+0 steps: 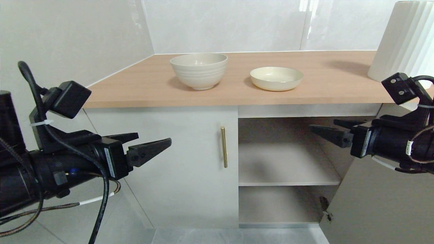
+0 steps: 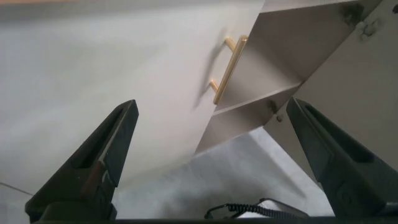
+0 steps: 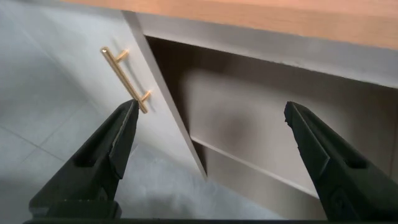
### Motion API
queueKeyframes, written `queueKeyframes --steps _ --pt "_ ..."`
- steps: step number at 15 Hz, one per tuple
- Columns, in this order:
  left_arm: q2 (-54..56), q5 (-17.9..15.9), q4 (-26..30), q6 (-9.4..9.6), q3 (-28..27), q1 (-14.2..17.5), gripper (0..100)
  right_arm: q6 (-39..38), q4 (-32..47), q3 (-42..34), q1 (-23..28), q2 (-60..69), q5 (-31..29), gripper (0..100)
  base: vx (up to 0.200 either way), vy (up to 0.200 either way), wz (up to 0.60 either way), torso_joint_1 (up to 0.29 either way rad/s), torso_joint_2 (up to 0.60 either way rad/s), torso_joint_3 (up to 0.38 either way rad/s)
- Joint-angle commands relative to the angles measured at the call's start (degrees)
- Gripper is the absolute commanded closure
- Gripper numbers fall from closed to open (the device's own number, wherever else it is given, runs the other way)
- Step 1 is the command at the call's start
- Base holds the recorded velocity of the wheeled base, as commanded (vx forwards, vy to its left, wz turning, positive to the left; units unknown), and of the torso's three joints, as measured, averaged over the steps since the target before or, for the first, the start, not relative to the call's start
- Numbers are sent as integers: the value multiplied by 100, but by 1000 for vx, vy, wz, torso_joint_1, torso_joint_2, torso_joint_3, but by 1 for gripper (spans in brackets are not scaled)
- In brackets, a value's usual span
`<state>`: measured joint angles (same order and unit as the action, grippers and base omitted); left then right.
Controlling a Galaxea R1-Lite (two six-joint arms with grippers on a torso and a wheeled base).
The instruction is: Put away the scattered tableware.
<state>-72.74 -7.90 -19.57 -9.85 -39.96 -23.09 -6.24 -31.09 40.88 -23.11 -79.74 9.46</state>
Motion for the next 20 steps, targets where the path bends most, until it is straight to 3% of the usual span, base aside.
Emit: queueKeyframes --steps 1,6,15,18,20 --pt "-3 -1 -3 1 -12 -3 0 9 -12 -36 0 11 3 0 0 0 0 0 0 0" --pt "-74 -1 -3 -8 -3 -3 0 18 -12 -36 0 -24 3 0 0 0 0 67 -218 -223" --pt "-328 -1 -12 -17 6 -3 0 27 -29 -36 0 -165 30 0 0 0 0 139 -455 -281" --pt "-416 -1 32 -26 -319 6 0 27 15 281 9 -393 21 0 0 0 0 48 -67 -46" --pt "-838 17 568 -26 -1154 182 0 9 744 1212 17 -868 -129 0 0 0 0 0 0 0"
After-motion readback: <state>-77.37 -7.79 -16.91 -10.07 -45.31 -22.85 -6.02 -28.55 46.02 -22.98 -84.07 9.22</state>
